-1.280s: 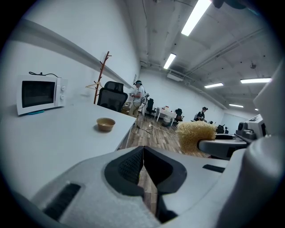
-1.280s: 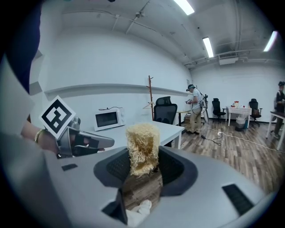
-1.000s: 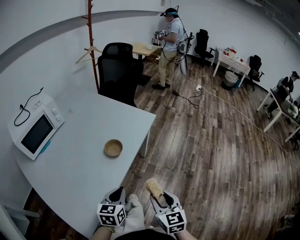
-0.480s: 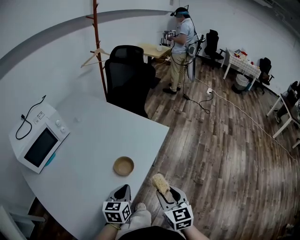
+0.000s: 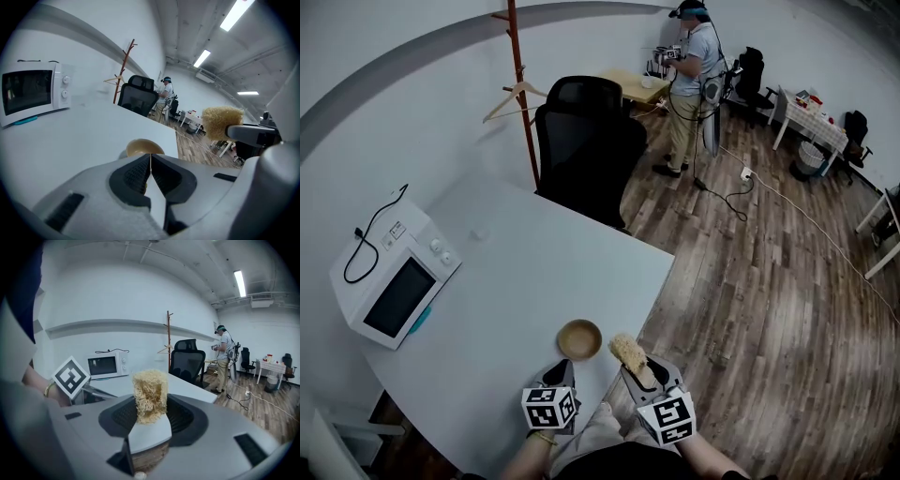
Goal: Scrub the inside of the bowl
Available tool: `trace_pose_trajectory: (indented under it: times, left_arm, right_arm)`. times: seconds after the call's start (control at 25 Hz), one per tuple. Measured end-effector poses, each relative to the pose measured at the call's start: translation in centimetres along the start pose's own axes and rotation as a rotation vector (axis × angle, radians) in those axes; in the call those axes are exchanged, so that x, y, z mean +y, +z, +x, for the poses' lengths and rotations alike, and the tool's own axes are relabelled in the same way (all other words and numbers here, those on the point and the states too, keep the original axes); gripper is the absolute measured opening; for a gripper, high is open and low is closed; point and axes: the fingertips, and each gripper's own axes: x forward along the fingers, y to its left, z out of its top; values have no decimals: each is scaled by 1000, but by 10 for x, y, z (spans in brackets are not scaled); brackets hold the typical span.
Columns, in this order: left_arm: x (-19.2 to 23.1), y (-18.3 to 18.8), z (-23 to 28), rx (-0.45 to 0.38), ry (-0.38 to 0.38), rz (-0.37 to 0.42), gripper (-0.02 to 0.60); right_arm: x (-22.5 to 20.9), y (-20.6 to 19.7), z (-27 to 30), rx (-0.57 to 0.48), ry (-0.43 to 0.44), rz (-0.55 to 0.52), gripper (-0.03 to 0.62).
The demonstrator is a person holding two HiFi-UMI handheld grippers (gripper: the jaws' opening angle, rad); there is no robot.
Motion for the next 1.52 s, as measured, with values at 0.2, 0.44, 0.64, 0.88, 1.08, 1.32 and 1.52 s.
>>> trace_pose_trajectory:
  times: [0.2, 0.44, 0.64, 0.88, 1.08, 1.32, 1.52]
  left_arm:
    - [21, -11, 18, 36, 36, -100, 20]
    - [37, -17, 30, 18, 120, -250, 21]
    - [46, -22, 40, 5, 185, -362, 31]
    - [52, -22, 55, 2, 239, -426, 95]
    - [57, -21, 60, 1, 284, -442, 50]
    - [56, -10, 58, -17, 315, -412, 31]
    - [48, 1, 49, -49, 337, -395, 31]
  right_arm:
    - [5, 2, 13, 20, 47, -18, 175]
    - [-15, 2, 22, 26, 110, -37, 176]
    - [-32, 11, 35, 26, 184, -76, 175]
    - [-41, 11, 53, 35, 267, -107, 175]
    - [-40, 16, 69, 34, 338, -140, 176]
    - [-31, 21, 89, 32, 420, -174, 176]
    - [-14, 15, 99, 65, 514, -202, 176]
